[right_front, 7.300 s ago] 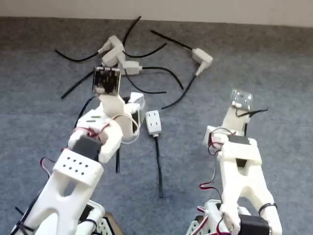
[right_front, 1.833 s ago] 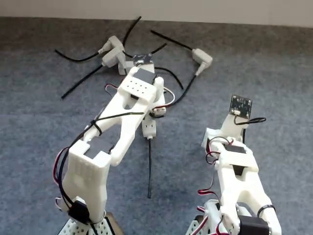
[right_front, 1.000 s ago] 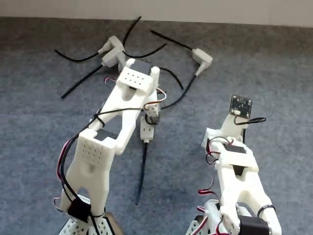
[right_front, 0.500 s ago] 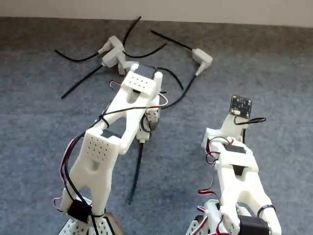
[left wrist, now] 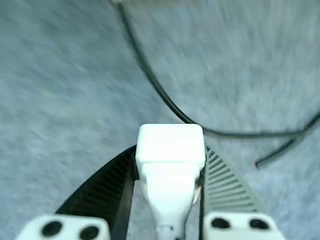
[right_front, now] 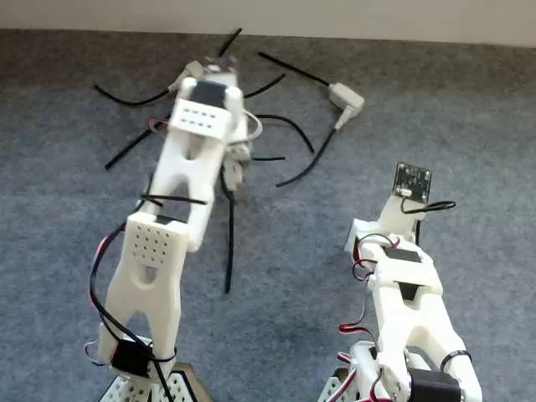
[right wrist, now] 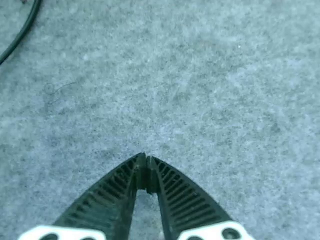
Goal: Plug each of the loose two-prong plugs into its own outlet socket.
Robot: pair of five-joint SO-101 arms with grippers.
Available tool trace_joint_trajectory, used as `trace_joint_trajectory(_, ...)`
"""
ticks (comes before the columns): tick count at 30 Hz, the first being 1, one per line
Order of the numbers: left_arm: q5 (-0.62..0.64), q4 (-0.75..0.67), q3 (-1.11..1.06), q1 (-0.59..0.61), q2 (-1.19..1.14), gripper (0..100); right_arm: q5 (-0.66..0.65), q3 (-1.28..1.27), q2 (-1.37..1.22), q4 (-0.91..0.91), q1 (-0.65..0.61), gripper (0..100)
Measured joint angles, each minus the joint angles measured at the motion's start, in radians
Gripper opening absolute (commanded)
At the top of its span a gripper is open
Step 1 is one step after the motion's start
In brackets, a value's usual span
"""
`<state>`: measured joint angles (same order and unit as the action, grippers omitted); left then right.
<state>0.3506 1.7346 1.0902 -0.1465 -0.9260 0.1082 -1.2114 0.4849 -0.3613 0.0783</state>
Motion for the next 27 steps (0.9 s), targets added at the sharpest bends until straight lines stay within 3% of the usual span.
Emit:
trace_joint_trajectory(3, -0.026, -0.011, 0.140, 0.063, -0.008, 11, 0.000, 0.000, 0.000, 0.000, 0.000, 0.7)
trace_joint_trajectory(7, -0.117, -0.135, 0.227, 0.087, -0.012, 9, 0.000, 0.000, 0.000, 0.000, 0.000, 0.7)
trace_joint_trajectory(21, -0.339, -0.663, 0.086, 0.084, -0.069, 9, 0.000, 0.000, 0.000, 0.000, 0.000, 0.8)
trace_joint_trajectory(27, -0.344, -0.724, 0.083, 0.084, -0.150, 23, 0.000, 0.000, 0.000, 0.000, 0.000, 0.9)
